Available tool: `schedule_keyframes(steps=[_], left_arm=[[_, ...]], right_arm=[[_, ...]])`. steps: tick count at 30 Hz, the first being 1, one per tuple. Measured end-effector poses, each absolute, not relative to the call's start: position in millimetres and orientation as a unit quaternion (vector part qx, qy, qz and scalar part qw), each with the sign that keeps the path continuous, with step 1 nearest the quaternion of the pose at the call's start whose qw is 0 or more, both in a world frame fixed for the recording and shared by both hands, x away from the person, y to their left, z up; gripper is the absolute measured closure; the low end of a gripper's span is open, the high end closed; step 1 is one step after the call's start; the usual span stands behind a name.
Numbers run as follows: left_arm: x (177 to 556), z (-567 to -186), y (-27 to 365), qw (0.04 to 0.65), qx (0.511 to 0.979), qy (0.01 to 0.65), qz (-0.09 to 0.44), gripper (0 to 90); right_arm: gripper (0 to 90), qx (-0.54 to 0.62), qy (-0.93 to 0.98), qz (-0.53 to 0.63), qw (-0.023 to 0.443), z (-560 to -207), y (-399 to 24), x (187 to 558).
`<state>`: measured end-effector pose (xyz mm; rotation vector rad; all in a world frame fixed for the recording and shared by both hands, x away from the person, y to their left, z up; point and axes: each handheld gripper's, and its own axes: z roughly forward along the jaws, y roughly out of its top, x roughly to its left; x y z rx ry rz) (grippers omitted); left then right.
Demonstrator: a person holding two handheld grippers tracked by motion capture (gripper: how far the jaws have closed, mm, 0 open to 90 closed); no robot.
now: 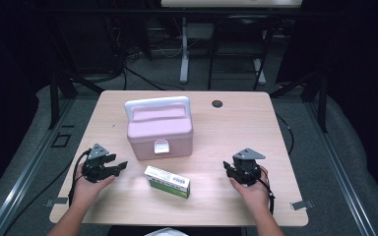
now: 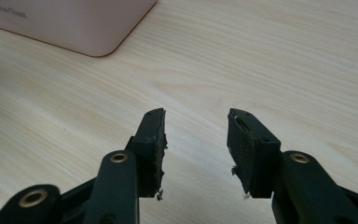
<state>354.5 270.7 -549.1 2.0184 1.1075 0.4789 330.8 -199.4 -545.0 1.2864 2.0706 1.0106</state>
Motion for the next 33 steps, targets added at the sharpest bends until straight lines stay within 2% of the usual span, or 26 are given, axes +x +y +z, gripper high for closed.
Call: schedule_keyframes(steps=[4, 12, 22, 33], left_arm=[[355, -550, 269, 0.388, 0.795, 0.434, 0.174, 42.3], [352, -548, 270, 0.380, 0.792, 0.441, 0.184, 43.5], [347, -544, 272, 0.400, 0.782, 0.444, 0.176, 45.0], [348, -544, 275, 0.396, 0.780, 0.450, 0.179, 45.5]], right_arm=[[54.8, 0.472, 0.759, 0.376, 0.242, -545, -202, 329], [53.2, 0.463, 0.757, 0.392, 0.242, -542, -198, 330], [53.1, 0.443, 0.779, 0.380, 0.229, -534, -182, 326], [51.6, 0.397, 0.802, 0.394, 0.209, -520, -161, 322]])
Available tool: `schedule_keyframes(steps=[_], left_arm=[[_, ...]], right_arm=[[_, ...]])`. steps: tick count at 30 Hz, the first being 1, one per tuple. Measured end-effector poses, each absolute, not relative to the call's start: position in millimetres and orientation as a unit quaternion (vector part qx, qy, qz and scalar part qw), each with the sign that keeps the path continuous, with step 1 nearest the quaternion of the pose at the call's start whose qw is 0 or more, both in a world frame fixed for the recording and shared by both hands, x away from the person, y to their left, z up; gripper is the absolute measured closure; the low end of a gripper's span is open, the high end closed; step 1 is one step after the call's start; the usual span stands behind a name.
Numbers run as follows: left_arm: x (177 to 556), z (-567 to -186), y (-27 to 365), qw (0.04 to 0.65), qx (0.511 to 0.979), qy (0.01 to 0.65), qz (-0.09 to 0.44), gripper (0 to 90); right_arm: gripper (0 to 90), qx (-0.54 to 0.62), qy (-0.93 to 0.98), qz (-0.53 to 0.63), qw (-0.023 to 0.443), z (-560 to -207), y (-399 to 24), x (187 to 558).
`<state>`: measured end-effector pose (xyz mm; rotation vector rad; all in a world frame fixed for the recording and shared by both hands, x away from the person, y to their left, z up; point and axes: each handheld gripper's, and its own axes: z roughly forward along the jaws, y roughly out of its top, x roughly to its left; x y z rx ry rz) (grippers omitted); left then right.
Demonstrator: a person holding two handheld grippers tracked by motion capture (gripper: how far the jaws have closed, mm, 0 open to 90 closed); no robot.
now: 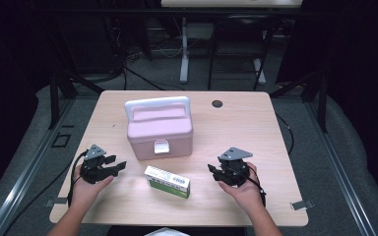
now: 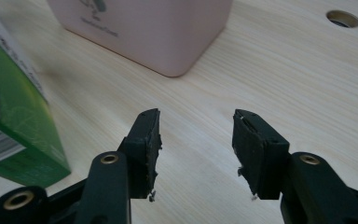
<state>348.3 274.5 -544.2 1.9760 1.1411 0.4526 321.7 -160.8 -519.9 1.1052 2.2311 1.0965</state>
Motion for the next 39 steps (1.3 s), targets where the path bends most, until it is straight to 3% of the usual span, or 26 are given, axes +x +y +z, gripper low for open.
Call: schedule_keyframes(steps=[10, 15, 27, 39], left_arm=[[346, -544, 277, 0.396, 0.777, 0.457, 0.173, 46.1], [346, -545, 279, 0.395, 0.776, 0.461, 0.170, 46.0], [340, -545, 284, 0.396, 0.772, 0.466, 0.172, 46.0], [335, -546, 291, 0.397, 0.765, 0.476, 0.177, 46.0]], right_arm=[[59.4, 0.356, 0.811, 0.433, 0.167, -487, -129, 332], [55.9, 0.335, 0.825, 0.434, 0.137, -480, -107, 336], [51.4, 0.268, 0.860, 0.427, 0.086, -484, -65, 326], [55.4, 0.252, 0.878, 0.405, 0.048, -499, -45, 328]])
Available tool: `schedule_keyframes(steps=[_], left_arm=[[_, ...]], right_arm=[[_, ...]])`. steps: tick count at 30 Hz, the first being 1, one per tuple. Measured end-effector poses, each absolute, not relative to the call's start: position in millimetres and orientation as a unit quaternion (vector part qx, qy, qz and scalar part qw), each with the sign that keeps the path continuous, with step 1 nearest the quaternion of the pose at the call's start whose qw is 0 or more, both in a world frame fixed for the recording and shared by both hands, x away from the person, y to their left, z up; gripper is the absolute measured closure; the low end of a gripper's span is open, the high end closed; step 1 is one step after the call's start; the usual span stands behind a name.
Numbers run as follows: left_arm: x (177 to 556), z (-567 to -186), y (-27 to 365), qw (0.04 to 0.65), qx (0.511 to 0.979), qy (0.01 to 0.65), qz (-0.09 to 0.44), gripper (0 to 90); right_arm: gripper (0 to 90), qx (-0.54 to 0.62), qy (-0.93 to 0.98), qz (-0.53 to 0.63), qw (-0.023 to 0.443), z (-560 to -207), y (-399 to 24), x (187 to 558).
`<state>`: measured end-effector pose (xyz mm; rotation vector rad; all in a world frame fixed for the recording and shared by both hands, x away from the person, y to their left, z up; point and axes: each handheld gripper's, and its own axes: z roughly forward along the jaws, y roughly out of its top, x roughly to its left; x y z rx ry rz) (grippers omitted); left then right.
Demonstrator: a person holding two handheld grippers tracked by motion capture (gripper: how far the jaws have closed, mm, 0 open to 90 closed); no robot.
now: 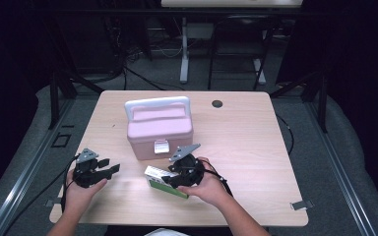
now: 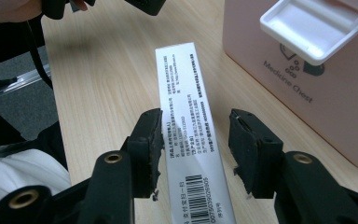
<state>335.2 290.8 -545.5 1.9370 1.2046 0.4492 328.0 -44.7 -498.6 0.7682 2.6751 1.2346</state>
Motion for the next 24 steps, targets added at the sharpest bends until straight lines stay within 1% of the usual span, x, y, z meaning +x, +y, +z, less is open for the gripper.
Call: schedule_keyframes(steps=[3, 4, 12, 17, 20, 24], left_arm=[[334.6, -545.4, 291.1, 0.397, 0.765, 0.476, 0.178, 46.0], [334.4, -545.4, 292.1, 0.396, 0.765, 0.475, 0.178, 45.9], [334.7, -545.7, 292.3, 0.396, 0.765, 0.476, 0.177, 45.9], [334.9, -545.9, 292.0, 0.396, 0.765, 0.475, 0.178, 46.0], [334.7, -545.7, 292.7, 0.396, 0.764, 0.477, 0.178, 46.0], [335.1, -545.4, 293.1, 0.395, 0.765, 0.477, 0.176, 46.0]], right_arm=[[56.8, 0.254, 0.879, 0.401, 0.040, -499.9, -43.7, 328.9], [58.8, 0.252, 0.882, 0.397, 0.037, -501.2, -42.3, 329.3], [58.4, 0.251, 0.885, 0.390, 0.032, -503.9, -40.0, 331.0], [58.7, 0.245, 0.890, 0.383, 0.038, -504.5, -38.1, 329.9], [61.4, 0.246, 0.891, 0.379, 0.042, -502.8, -39.6, 329.3], [61.8, 0.252, 0.890, 0.377, 0.042, -501.6, -42.1, 329.7]])
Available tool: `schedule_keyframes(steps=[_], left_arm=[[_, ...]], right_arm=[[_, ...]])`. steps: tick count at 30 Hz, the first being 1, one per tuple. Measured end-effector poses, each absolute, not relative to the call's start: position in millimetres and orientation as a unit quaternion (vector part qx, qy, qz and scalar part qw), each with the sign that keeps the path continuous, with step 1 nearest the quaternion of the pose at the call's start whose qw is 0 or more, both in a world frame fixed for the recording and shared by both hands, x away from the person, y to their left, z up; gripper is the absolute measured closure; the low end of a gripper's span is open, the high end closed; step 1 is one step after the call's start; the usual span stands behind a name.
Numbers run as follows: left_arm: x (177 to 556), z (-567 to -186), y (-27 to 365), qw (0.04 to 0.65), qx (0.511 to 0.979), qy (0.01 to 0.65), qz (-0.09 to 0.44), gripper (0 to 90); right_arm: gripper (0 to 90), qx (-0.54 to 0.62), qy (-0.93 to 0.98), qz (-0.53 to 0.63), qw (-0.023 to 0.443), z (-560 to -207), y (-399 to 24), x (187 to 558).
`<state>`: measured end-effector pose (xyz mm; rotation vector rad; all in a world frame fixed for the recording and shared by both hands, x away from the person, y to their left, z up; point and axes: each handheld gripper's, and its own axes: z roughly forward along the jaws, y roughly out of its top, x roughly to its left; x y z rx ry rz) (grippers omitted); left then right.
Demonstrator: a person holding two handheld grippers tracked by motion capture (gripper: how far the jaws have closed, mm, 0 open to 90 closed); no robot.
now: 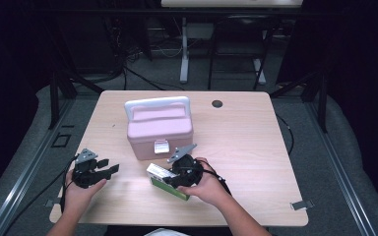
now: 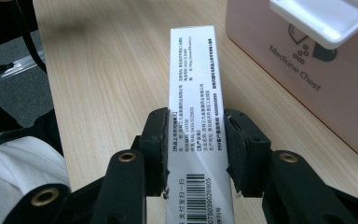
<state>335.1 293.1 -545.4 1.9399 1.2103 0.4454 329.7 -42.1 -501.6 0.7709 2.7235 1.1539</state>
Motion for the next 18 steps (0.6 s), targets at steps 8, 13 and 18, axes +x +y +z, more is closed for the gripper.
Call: schedule_keyframes(steps=[8, 13, 18], left_arm=[[337, -545, 291, 0.398, 0.765, 0.475, 0.176, 46.0], [339, -545, 290, 0.398, 0.767, 0.472, 0.174, 46.0], [341, -545, 289, 0.402, 0.765, 0.471, 0.176, 46.0]], right_arm=[[62.1, 0.272, 0.888, 0.368, 0.050, -499, -55, 332], [62.1, 0.297, 0.881, 0.362, 0.069, -499, -73, 337], [62.1, 0.332, 0.867, 0.360, 0.085, -499, -100, 342]])
